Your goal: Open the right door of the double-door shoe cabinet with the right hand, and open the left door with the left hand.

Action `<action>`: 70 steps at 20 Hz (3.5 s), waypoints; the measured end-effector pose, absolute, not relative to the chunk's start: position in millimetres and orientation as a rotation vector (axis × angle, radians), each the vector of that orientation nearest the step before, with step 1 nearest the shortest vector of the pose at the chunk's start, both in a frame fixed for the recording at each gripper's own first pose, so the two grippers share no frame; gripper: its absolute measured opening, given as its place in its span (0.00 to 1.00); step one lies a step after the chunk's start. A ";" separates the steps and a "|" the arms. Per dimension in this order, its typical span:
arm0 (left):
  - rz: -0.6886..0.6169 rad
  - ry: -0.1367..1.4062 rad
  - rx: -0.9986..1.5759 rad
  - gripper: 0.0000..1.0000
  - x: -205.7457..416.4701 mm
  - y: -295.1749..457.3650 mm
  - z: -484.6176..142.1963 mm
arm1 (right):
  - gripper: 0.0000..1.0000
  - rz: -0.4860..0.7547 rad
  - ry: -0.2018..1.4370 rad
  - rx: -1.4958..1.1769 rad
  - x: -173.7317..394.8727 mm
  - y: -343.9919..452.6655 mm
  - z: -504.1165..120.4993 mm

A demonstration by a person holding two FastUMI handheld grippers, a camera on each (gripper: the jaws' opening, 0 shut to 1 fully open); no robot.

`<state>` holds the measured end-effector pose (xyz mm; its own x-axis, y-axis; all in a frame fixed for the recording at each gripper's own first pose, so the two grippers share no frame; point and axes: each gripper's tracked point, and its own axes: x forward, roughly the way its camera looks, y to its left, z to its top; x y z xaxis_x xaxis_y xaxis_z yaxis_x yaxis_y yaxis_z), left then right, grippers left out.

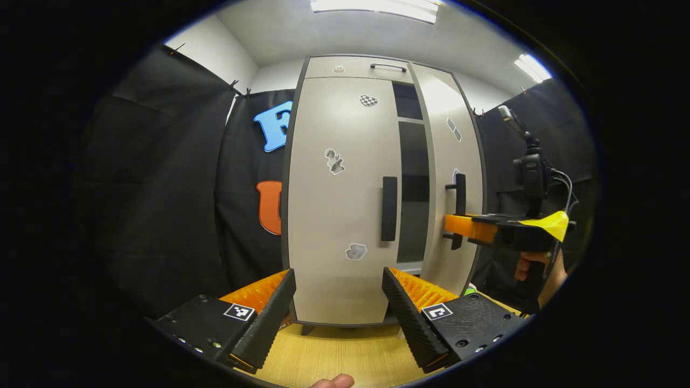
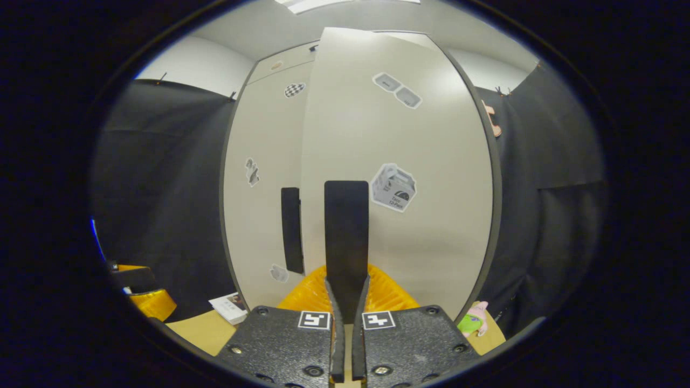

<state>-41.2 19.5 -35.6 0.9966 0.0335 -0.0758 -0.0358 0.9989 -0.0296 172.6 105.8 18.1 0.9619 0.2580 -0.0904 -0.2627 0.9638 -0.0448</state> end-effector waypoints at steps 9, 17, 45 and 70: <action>-0.010 0.074 -0.028 0.97 -32.6 -8.2 -32.8 | 0.08 0.257 0.075 -0.055 155.8 89.9 22.3; -0.063 0.083 -0.029 0.97 -26.8 -30.2 -35.9 | 0.08 0.211 0.071 -0.077 146.1 61.9 24.2; -0.018 0.108 -0.062 0.97 -22.4 -12.5 -51.5 | 0.04 -0.052 0.055 -0.136 145.6 16.9 23.8; -0.048 0.072 -0.076 0.95 6.2 -12.8 -24.6 | 0.66 0.046 -0.012 -0.023 137.4 81.8 32.3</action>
